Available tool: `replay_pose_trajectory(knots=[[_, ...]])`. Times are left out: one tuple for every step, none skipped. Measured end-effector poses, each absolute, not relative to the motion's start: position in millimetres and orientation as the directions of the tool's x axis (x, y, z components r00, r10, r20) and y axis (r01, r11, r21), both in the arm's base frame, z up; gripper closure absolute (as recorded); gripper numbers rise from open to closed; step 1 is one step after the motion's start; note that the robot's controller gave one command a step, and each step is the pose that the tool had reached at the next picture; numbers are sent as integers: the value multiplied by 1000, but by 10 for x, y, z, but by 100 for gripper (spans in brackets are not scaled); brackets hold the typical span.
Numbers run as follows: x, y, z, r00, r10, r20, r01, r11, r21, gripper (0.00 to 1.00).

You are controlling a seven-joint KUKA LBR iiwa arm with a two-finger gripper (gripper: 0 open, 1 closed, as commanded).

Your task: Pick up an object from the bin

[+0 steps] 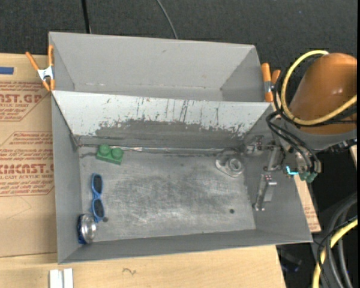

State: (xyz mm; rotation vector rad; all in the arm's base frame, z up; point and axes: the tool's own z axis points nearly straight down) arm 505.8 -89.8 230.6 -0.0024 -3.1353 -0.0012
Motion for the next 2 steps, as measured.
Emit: replay_pose_trajectory(knots=[[5199,-619,731,-991,-131,2,-131,991,2,0],[5231,-855,1855,-990,-143,-10,-143,990,-3,0]])
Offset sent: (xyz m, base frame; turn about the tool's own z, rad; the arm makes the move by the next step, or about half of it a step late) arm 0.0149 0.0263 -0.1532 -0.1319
